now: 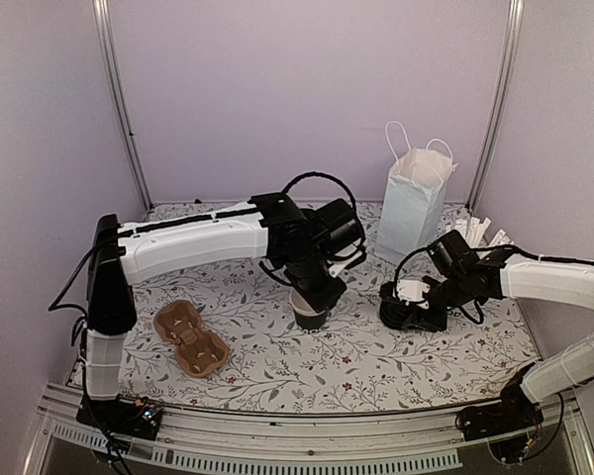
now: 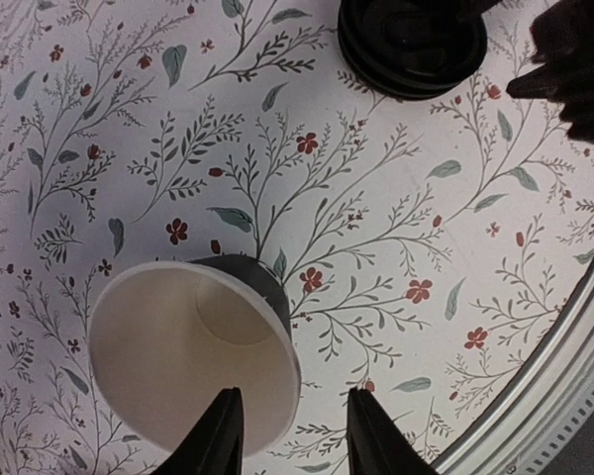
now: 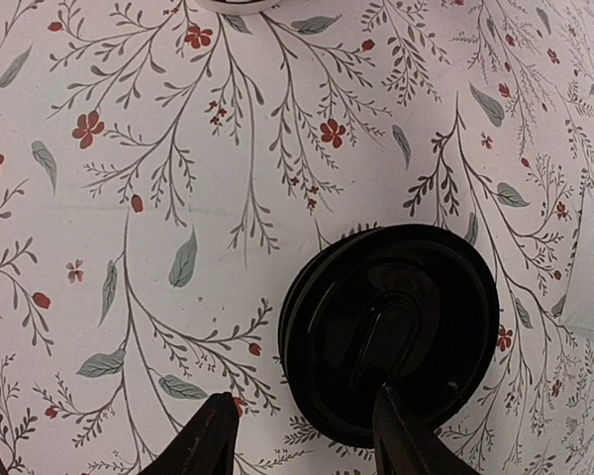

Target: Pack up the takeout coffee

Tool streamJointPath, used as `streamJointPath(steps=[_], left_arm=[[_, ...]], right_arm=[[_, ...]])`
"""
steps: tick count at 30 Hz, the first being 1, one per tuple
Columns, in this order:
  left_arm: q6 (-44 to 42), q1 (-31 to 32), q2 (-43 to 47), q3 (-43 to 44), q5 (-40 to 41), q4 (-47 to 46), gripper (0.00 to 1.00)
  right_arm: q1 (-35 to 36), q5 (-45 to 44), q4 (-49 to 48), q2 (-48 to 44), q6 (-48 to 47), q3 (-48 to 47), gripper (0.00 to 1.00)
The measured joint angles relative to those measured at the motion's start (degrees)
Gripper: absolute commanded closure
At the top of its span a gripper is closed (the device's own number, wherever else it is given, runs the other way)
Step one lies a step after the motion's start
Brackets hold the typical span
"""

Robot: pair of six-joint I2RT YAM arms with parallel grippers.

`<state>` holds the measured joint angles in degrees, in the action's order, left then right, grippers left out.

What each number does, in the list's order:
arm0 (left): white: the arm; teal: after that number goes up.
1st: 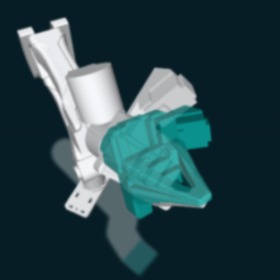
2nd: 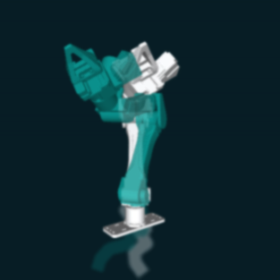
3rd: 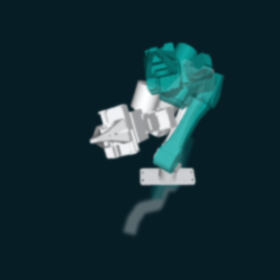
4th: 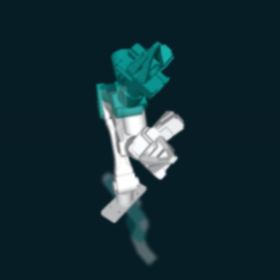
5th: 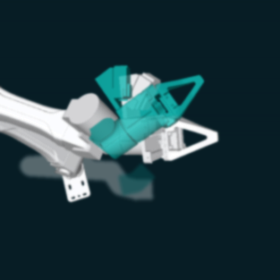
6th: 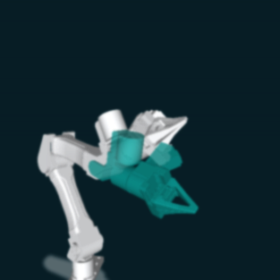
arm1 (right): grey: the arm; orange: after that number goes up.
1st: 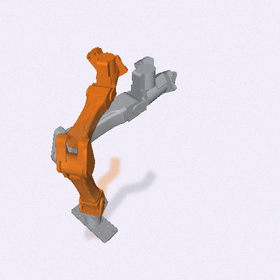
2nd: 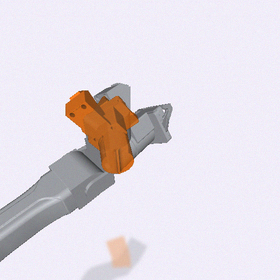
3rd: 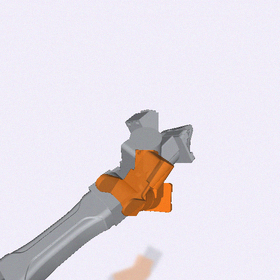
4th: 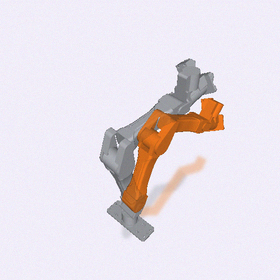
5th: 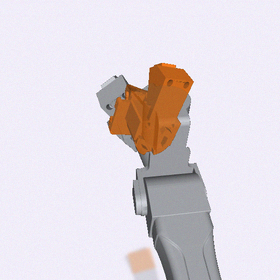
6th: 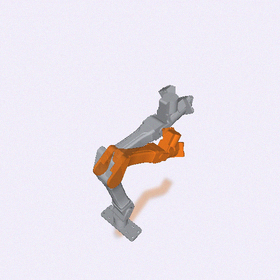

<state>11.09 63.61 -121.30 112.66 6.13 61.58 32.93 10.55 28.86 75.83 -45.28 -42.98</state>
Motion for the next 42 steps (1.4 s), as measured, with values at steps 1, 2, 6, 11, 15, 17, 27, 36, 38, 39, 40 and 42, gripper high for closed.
streamJointPath(steps=[1,2,6,11,15,17,27,36,38,39,40,42], left_arm=[[0.1,0.0,0.9,0.0,0.3,-0.2,0.59],[0.1,0.0,1.6,-0.1,0.5,-0.3,0.59],[0.2,0.0,6.0,-1.4,1.8,-2.5,0.58],[0.7,0.0,9.6,-3.1,3.0,-4.6,0.58],[0.9,0.0,9.8,-4.7,3.6,-5.7,0.58],[1.0,0.0,9.8,-5.7,3.7,-5.8,0.59],[0.9,0.0,9.8,-7.0,4.0,-6.8,0.59],[0.9,0.0,10.2,-9.7,5.1,-7.9,0.59],[0.9,0.0,10.5,-10.3,5.4,-8.3,0.59],[0.9,0.0,10.8,-10.6,5.5,-8.4,0.59],[0.9,0.0,11.1,-10.8,5.6,-8.5,0.59],[1.0,-0.1,12.0,-11.4,5.9,-8.9,0.59]], right_arm=[[0.0,0.0,-0.2,0.4,0.0,0.0,0.53],[0.0,0.0,-0.3,0.7,-0.1,0.0,0.54],[0.0,0.1,-1.1,2.1,-0.6,0.0,0.59],[0.0,0.3,-1.7,4.3,-0.8,-0.3,0.62],[0.0,0.5,-2.1,5.4,-0.9,-0.6,0.67],[0.0,0.6,-2.1,5.8,-0.9,-0.9,0.69],[0.0,1.6,-2.4,8.5,-0.8,-2.9,0.78],[0.0,2.1,-2.3,9.3,-0.6,-4.1,0.91],[0.0,2.2,-2.3,9.7,-0.5,-4.5,0.94],[0.0,2.2,-2.3,9.9,-0.4,-4.7,0.95],[0.0,2.2,-2.2,9.9,-0.3,-4.7,0.95],[0.0,2.3,-1.8,9.9,0.0,-5.0,0.96]])
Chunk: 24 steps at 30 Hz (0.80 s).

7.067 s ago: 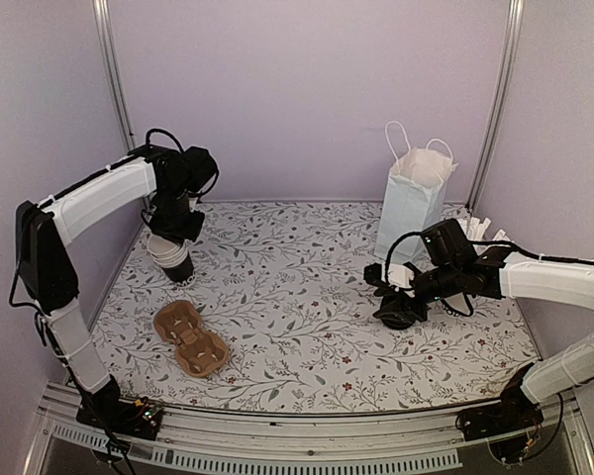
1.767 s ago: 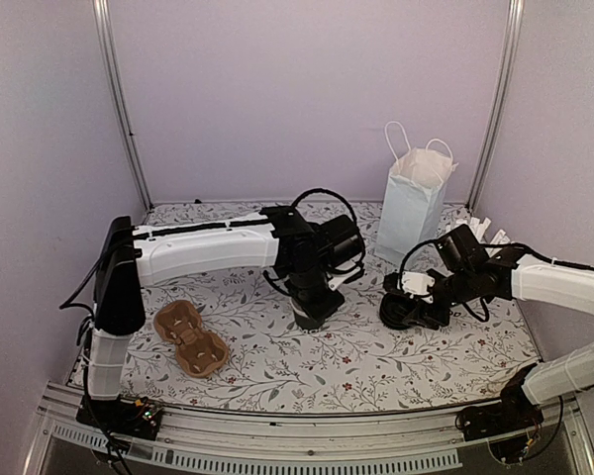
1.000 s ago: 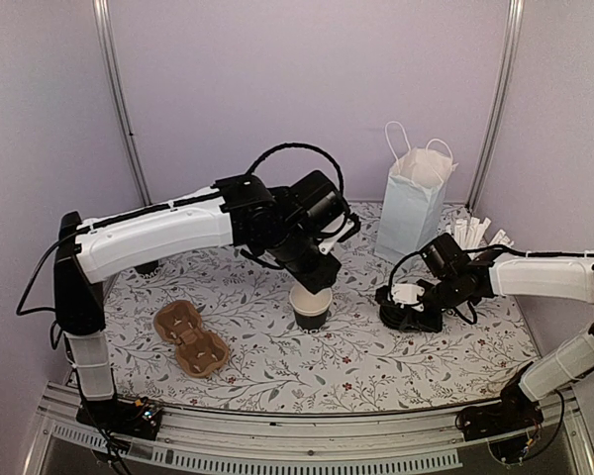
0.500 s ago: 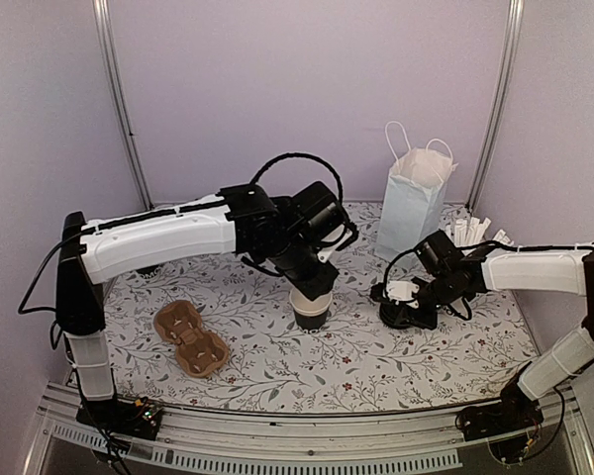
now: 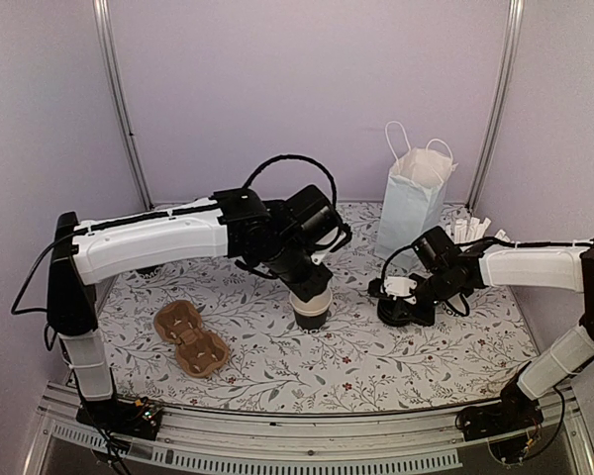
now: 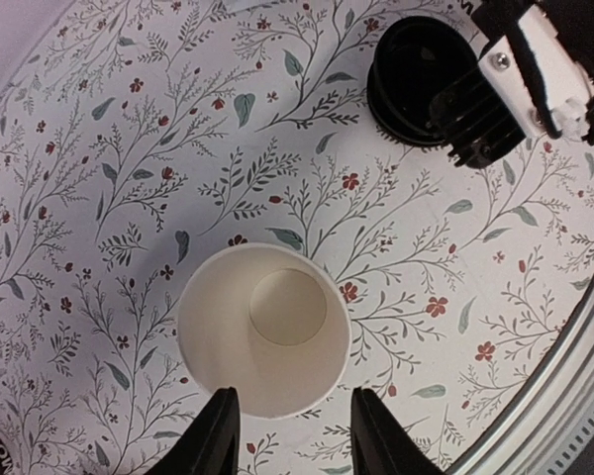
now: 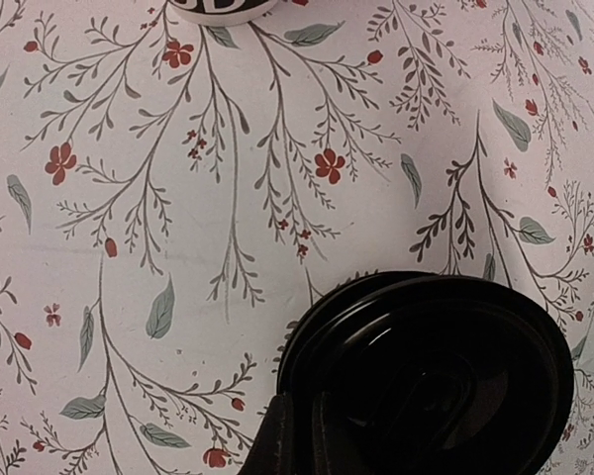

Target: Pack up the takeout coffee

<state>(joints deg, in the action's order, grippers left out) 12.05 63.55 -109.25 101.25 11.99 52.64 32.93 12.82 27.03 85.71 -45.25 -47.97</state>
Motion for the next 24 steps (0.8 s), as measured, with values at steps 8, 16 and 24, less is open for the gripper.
streamJointPath(steps=[8,16,24], left_arm=[[0.0,-0.4,3.3,-1.6,0.7,-2.0,0.59],[0.4,-0.9,6.3,-6.8,0.5,-7.1,0.54],[-1.4,-1.1,18.0,-22.7,-2.4,-25.0,0.29]], right_arm=[[0.0,1.4,2.4,-0.1,0.9,-2.2,0.97],[0.0,6.3,6.0,-4.0,2.4,-5.3,0.98],[0.0,17.5,9.7,-6.6,4.2,-14.7,0.98]])
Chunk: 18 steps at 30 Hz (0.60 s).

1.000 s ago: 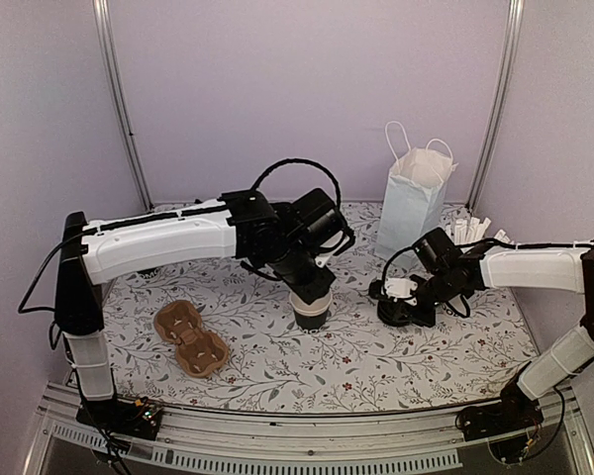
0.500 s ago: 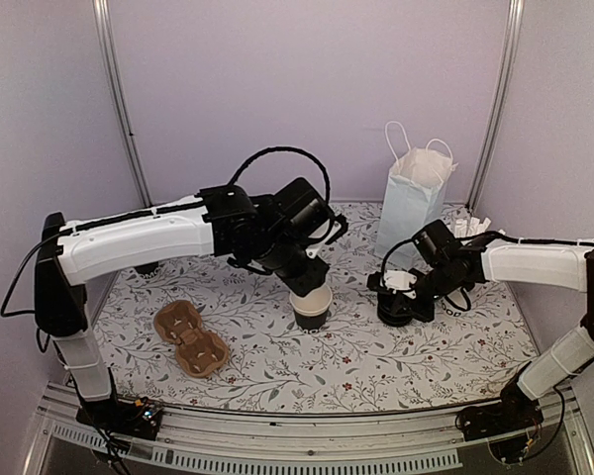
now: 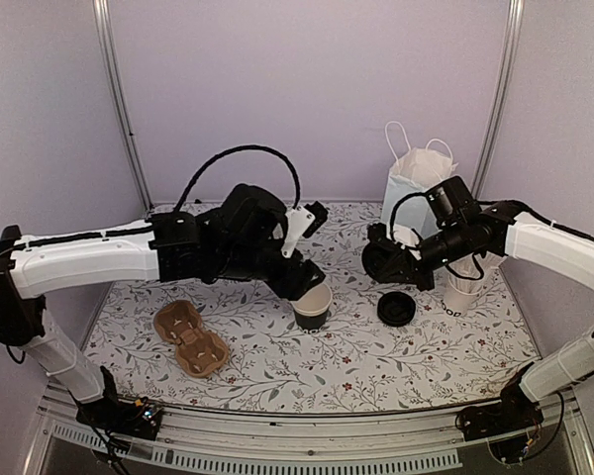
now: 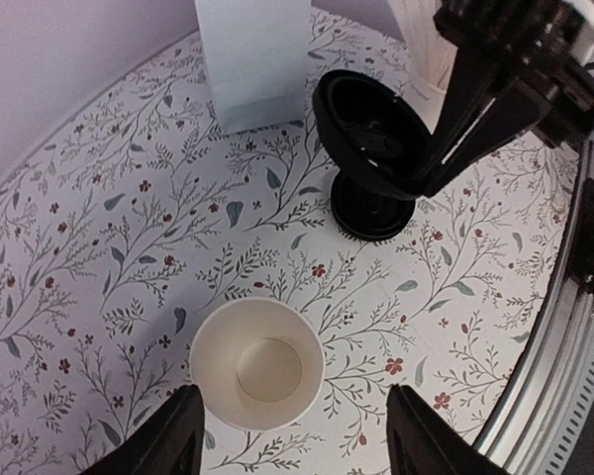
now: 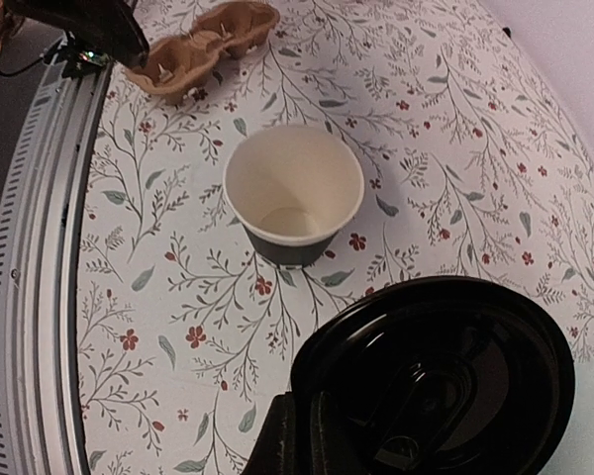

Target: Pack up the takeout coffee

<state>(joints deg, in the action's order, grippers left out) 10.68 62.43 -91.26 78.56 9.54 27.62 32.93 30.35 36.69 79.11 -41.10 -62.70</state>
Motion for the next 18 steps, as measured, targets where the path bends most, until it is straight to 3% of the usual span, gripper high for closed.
streamJointPath(steps=[6,10,18], left_arm=[[-0.8,-0.1,13.1,-16.8,-0.3,-23.6,0.09],[0.5,-0.2,17.3,-23.7,-0.4,-39.7,0.07],[6.7,-1.3,15.0,-28.7,-5.3,-61.7,0.06]], right_arm=[[0.2,8.0,2.4,0.1,0.2,-9.5,0.98],[1.1,12.3,3.6,1.3,0.2,-15.0,0.98],[2.6,20.7,5.5,4.1,1.3,-22.4,0.98]])
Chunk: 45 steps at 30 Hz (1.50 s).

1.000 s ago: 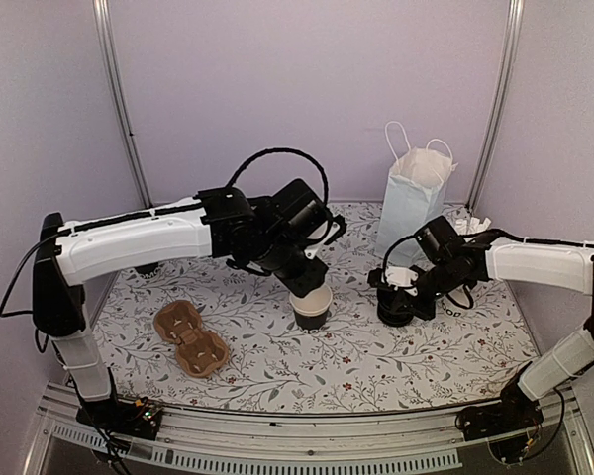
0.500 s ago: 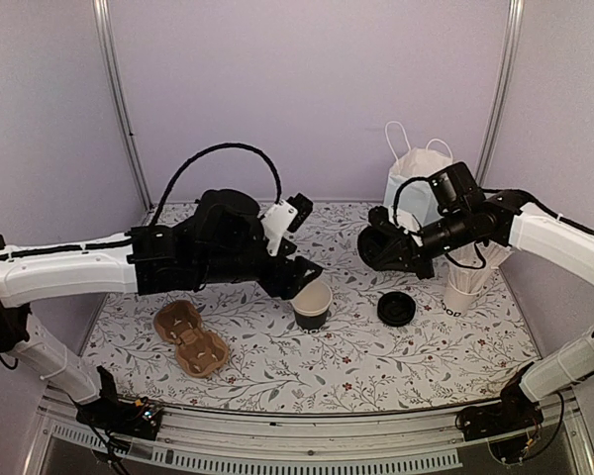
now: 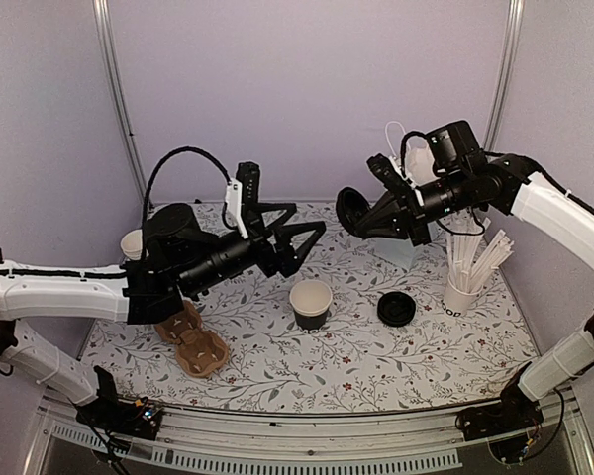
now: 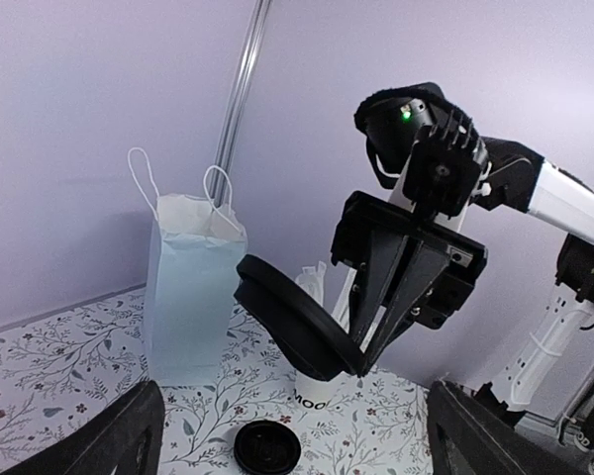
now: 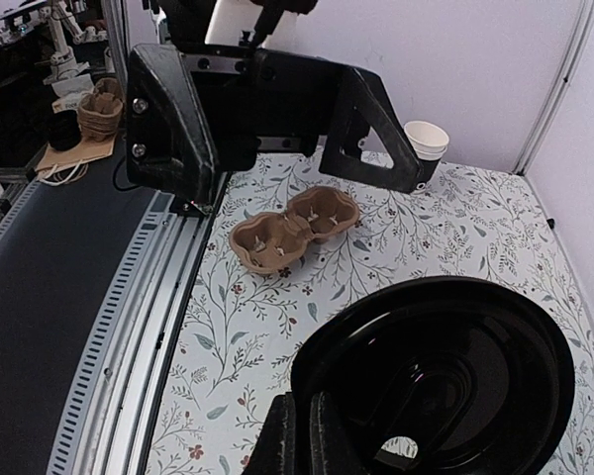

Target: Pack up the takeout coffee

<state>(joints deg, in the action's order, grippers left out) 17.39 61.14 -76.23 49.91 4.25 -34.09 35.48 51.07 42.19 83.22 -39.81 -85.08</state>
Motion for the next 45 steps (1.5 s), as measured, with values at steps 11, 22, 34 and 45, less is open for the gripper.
streamJointPath(steps=[11,22,34,45], left_arm=[[7.0,-1.4,-6.3,-0.2,-8.0,-12.8,0.05],[17.4,-5.8,-12.5,-0.4,-17.9,-23.3,0.04],[23.3,-6.1,-19.6,2.6,-27.9,-30.7,0.11],[30.1,-8.1,-25.0,3.5,-33.9,-42.2,0.27]], right_arm=[[1.0,8.2,0.8,1.9,2.6,-3.5,0.97],[1.8,11.2,1.7,3.3,3.1,-5.1,0.97],[2.0,13.1,2.5,4.0,3.2,-5.7,0.97],[2.0,14.2,2.9,4.2,3.2,-5.7,0.96]])
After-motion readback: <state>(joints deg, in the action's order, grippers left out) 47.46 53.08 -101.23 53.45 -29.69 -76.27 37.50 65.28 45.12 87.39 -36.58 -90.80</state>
